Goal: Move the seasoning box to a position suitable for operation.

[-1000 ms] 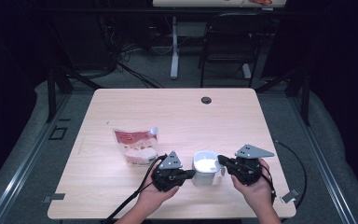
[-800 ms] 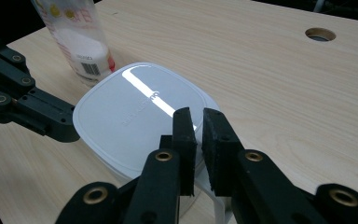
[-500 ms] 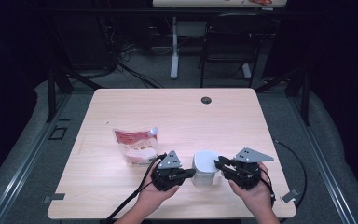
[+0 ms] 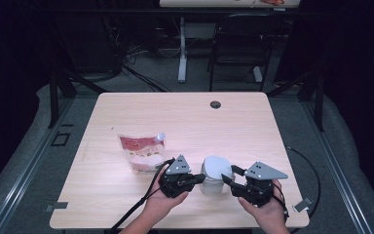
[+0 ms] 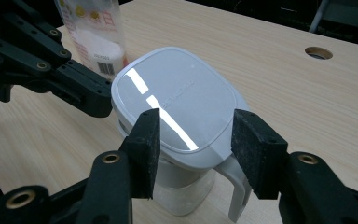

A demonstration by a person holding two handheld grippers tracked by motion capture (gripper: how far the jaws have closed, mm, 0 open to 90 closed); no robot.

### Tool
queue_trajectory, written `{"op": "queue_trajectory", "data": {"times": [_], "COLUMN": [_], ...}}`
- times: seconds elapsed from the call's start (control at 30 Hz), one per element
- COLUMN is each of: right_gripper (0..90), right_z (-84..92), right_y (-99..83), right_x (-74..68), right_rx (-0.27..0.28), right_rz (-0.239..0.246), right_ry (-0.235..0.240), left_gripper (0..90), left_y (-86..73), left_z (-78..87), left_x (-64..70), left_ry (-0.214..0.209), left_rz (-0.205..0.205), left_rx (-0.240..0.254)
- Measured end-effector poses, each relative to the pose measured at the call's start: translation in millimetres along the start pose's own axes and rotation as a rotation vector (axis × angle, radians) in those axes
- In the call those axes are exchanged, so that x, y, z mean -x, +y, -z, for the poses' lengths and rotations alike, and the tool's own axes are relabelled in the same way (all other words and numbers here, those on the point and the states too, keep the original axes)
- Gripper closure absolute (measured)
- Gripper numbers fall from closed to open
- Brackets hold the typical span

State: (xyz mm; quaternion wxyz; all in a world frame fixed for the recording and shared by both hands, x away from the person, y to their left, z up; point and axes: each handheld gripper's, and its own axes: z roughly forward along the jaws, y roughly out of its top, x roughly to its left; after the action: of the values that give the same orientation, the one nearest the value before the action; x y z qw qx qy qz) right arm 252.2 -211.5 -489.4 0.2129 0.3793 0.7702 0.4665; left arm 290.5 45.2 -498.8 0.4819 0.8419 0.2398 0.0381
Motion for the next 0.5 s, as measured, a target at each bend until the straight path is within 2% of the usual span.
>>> {"op": "queue_trajectory", "data": {"times": [0.17,0.4,0.5], "right_gripper": [48.0,42.5,42.2], "right_z": [-1.0,-4.2,-4.4], "right_y": [-2.4,-4.0,-4.1], "right_x": [-2.8,-9.3,-10.0], "right_rx": [-0.015,-0.020,-0.020], "right_rz": [0.016,0.070,0.074], "right_ry": [-0.003,-0.015,-0.018], "left_gripper": [90.0,90.0,90.0], "left_y": [1.4,2.8,3.2], "left_z": [0.1,1.6,2.8], "left_x": [-0.1,-1.2,-1.5], "left_ry": [0.000,0.006,0.009], "left_rz": [-0.003,-0.002,0.000], "left_rx": [0.002,0.012,0.012]}}
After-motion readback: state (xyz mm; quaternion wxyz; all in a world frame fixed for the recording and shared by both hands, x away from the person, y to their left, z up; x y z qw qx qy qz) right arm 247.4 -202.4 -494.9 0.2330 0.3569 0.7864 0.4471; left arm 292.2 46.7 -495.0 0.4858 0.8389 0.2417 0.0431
